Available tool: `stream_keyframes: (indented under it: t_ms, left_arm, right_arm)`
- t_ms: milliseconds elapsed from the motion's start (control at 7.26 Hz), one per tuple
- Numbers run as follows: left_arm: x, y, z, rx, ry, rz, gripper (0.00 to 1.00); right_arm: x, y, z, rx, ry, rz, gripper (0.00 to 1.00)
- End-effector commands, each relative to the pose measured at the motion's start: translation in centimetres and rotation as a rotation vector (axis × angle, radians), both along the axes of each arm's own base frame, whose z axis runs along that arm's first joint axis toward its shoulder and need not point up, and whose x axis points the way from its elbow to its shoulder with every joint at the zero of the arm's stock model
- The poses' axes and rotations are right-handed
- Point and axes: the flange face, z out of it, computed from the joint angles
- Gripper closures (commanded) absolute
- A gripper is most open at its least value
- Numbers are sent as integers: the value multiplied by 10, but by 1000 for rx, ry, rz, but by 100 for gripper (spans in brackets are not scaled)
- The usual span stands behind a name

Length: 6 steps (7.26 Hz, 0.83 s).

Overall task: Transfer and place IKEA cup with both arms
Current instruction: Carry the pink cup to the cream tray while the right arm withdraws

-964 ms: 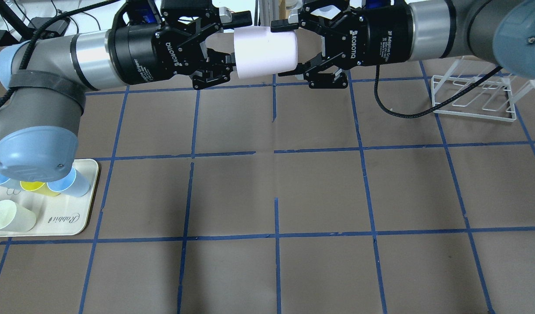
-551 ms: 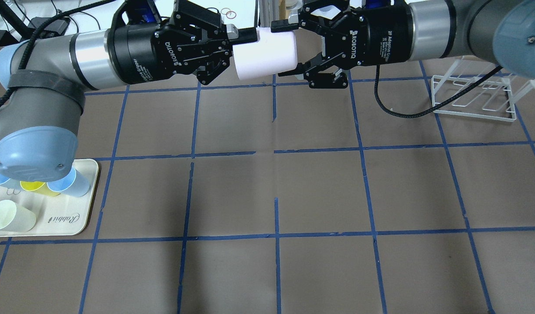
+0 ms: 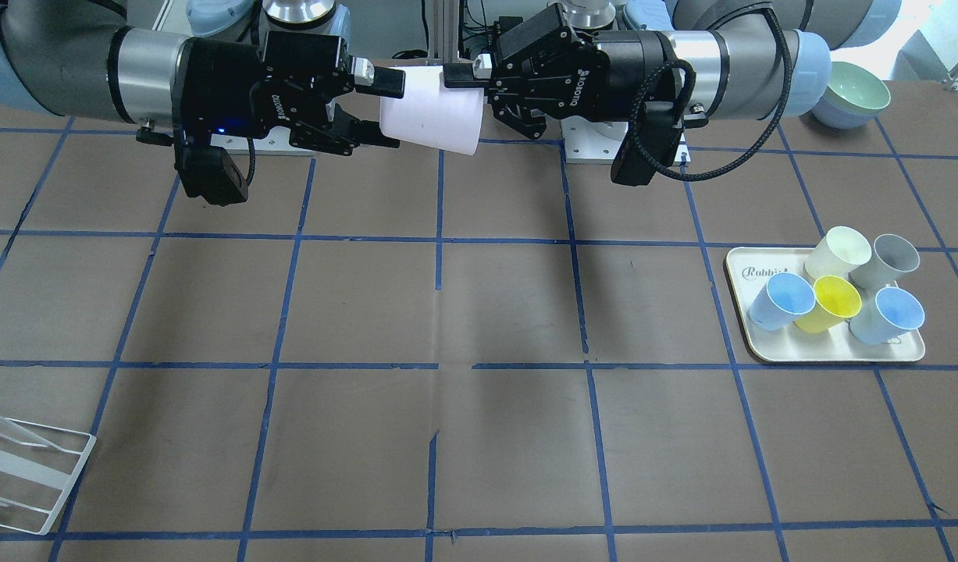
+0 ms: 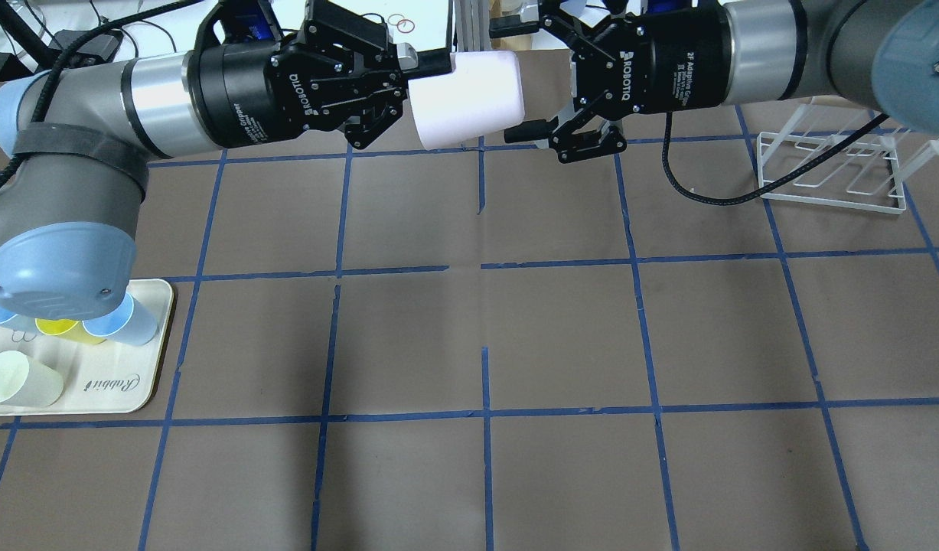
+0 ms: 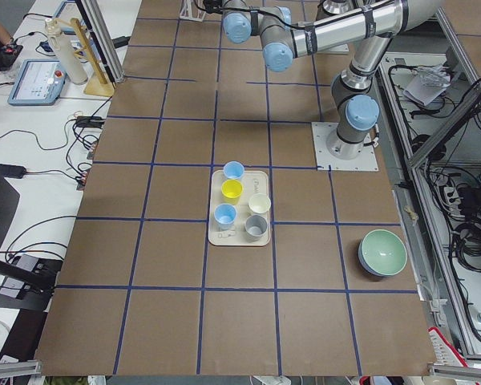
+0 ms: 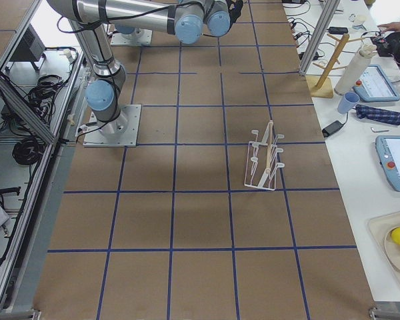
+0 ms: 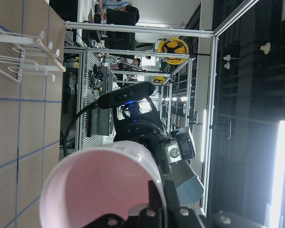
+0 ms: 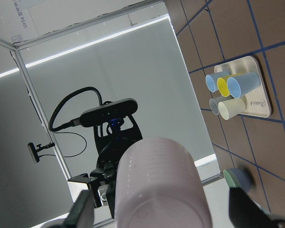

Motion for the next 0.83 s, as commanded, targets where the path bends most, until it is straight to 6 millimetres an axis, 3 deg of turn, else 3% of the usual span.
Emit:
stream_keyframes:
  t_ms: [0, 138, 275, 688]
  left_arm:
    - [0, 0, 2, -2, -12, 0, 100]
    - [4, -2, -3, -11, -123, 12, 100]
    - [8, -7, 0, -24, -289, 25, 100]
    - [30, -6, -35, 27, -844, 52, 100]
  right_arm:
    - [-37, -12, 0, 15, 5, -73, 0]
    - [-66, -18, 0, 43, 11, -127, 0]
    - [-75, -15, -1, 40, 74, -103, 0]
    - [-80, 8, -2, -5, 370, 60, 0]
